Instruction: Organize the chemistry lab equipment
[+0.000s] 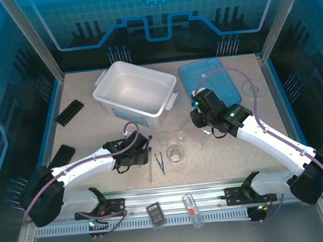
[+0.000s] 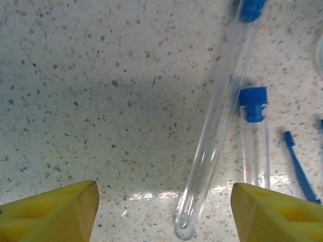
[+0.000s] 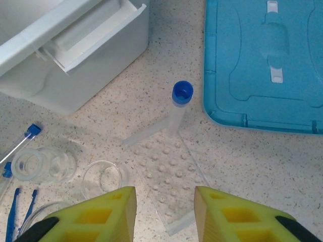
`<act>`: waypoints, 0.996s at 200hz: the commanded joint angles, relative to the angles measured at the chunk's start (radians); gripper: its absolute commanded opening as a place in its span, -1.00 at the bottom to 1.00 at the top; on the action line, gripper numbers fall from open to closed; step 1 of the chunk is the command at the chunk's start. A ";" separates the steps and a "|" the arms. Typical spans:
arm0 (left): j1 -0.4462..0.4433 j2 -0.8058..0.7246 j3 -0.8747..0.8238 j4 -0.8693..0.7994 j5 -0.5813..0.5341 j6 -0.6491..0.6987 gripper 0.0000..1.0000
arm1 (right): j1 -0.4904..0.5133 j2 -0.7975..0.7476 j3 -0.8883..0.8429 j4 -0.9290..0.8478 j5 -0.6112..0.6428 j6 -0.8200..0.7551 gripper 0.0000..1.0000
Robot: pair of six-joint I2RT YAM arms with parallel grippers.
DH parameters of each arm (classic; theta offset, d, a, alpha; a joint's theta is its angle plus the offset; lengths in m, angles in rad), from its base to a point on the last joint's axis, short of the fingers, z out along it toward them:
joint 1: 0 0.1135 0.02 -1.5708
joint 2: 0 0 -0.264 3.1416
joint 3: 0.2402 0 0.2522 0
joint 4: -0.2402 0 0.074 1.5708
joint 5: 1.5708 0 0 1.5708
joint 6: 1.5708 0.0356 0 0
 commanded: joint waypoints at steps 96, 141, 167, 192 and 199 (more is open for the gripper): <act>0.020 0.152 0.030 0.049 0.034 0.019 0.27 | 0.019 0.003 -0.043 0.028 -0.002 0.031 -0.32; 0.038 0.169 0.049 0.063 0.028 0.038 0.21 | 0.018 0.020 -0.041 0.042 -0.004 0.027 -0.33; 0.061 0.189 0.065 0.082 0.038 0.049 0.13 | 0.019 0.030 -0.040 0.047 -0.005 0.027 -0.34; 0.077 0.223 0.088 0.086 0.051 0.060 -0.03 | 0.018 0.032 -0.038 0.049 -0.005 0.030 -0.40; 0.079 0.230 0.091 0.086 0.054 0.063 -0.05 | 0.018 0.033 -0.038 0.047 -0.004 0.030 -0.40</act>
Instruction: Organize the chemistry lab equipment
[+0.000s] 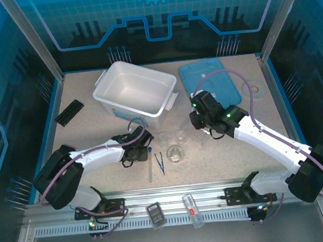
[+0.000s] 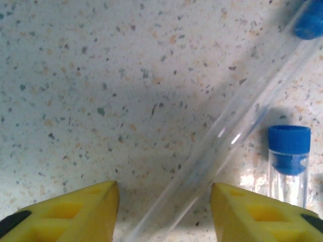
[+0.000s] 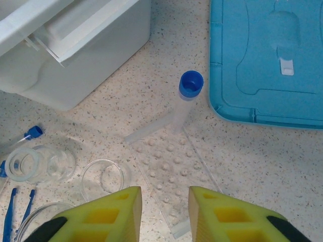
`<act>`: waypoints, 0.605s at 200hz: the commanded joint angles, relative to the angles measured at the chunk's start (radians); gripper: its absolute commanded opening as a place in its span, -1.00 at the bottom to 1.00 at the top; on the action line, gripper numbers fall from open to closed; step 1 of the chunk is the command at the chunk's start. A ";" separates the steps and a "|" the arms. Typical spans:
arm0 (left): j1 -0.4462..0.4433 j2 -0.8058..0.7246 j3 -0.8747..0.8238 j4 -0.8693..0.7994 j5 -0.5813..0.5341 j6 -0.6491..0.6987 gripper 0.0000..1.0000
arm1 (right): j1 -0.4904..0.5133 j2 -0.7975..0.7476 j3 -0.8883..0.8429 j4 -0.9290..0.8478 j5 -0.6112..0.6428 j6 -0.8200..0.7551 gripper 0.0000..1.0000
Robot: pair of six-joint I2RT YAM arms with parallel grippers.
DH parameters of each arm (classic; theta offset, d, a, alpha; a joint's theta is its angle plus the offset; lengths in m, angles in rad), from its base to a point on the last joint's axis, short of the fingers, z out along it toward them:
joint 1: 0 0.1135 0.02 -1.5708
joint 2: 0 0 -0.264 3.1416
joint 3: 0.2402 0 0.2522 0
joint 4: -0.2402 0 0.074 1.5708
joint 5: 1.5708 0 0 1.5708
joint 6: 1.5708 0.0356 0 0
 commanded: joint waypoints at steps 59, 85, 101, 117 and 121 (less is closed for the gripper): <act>0.018 0.048 0.032 0.020 0.054 0.025 -0.36 | 0.016 0.006 -0.006 0.010 0.006 0.017 -0.42; 0.019 0.048 0.031 0.012 0.053 0.019 -0.48 | 0.016 0.012 -0.001 0.014 0.004 0.017 -0.43; 0.019 0.047 0.031 0.005 0.054 0.018 -0.55 | 0.016 0.013 0.001 0.014 0.002 0.015 -0.43; 0.019 0.046 0.028 0.004 0.053 0.018 -0.59 | 0.016 0.010 0.004 0.014 0.003 0.015 -0.43; 0.020 0.046 0.028 0.004 0.055 0.018 -0.60 | 0.016 0.010 0.004 0.014 0.004 0.014 -0.43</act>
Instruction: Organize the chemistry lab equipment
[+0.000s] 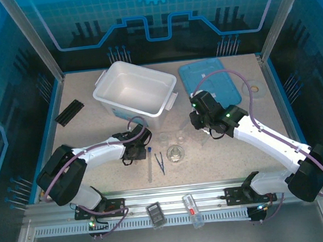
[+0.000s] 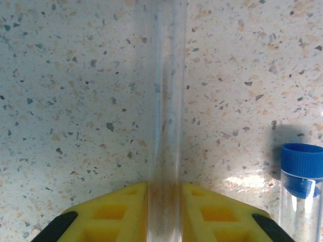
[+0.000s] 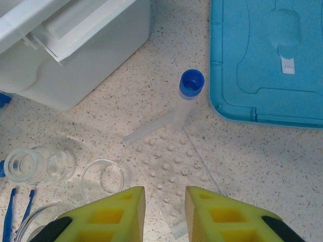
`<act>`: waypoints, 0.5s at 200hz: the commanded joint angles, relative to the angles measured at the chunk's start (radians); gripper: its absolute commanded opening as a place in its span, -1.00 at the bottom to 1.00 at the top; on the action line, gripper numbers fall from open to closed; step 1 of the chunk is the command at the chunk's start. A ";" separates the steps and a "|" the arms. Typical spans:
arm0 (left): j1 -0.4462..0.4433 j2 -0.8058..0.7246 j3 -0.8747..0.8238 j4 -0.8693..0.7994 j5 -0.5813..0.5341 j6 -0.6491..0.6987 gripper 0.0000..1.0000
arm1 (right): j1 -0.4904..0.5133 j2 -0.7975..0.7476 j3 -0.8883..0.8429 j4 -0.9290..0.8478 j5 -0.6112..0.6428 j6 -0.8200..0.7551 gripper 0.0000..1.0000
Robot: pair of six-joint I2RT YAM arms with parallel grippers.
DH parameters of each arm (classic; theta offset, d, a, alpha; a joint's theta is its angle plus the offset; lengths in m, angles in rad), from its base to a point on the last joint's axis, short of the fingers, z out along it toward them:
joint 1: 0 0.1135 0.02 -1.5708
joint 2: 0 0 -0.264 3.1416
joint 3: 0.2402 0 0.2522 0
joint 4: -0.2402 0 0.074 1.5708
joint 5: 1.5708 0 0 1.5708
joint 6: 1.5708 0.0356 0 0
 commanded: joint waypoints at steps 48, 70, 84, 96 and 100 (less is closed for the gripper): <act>-0.002 0.000 0.018 -0.003 0.045 0.018 -0.81 | 0.015 -0.007 0.008 0.006 -0.002 0.015 -0.46; -0.002 -0.044 0.016 -0.018 0.032 0.026 -0.84 | 0.016 -0.011 0.013 0.009 -0.016 0.012 -0.46; -0.004 -0.094 0.008 -0.018 0.021 0.032 -0.85 | 0.016 -0.012 0.020 0.009 -0.040 0.007 -0.45; -0.006 -0.138 0.004 -0.024 0.011 0.040 -0.85 | 0.009 -0.008 0.032 0.010 -0.097 -0.008 -0.44; -0.010 -0.152 0.004 -0.029 0.010 0.046 -0.85 | 0.004 -0.003 0.039 0.009 -0.135 -0.016 -0.44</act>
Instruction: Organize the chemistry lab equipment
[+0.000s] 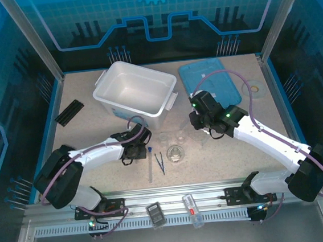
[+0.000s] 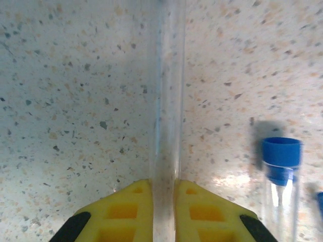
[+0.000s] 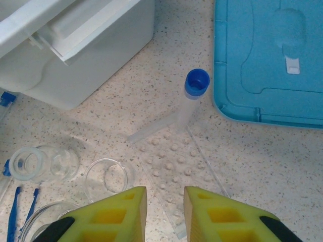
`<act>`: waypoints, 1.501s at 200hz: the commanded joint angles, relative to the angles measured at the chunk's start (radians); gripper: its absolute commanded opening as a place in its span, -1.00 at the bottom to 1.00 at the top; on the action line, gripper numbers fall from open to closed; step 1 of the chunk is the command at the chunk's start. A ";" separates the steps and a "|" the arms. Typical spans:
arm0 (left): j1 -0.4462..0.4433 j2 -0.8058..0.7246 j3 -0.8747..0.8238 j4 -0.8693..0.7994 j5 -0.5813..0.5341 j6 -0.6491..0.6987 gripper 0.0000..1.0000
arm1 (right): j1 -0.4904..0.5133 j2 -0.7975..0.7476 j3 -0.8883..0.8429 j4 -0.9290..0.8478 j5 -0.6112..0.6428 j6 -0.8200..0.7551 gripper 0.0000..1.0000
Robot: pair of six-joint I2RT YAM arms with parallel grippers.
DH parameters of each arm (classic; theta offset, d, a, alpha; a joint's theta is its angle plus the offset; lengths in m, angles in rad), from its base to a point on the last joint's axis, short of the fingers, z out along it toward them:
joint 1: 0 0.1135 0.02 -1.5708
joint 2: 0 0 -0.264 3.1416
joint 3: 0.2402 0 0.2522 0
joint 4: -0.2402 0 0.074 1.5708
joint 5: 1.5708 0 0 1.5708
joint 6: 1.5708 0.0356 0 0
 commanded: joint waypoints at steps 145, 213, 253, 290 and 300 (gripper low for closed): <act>-0.306 -0.364 0.035 -0.079 0.000 0.163 -0.83 | -0.137 0.117 0.043 0.051 -0.919 -0.044 0.17; -0.367 -0.317 0.102 -0.031 0.011 0.240 -0.83 | -0.144 0.152 -0.007 0.113 -0.968 -0.017 0.43; -0.384 -0.295 0.127 -0.016 0.020 0.262 -0.83 | -0.163 0.175 -0.024 0.159 -1.017 0.010 0.44; -0.388 -0.289 0.144 -0.013 0.020 0.267 -0.83 | -0.195 0.190 -0.029 0.179 -1.067 0.009 0.40; -0.388 -0.288 0.144 -0.007 0.019 0.267 -0.83 | -0.208 0.195 -0.035 0.200 -1.096 0.020 0.36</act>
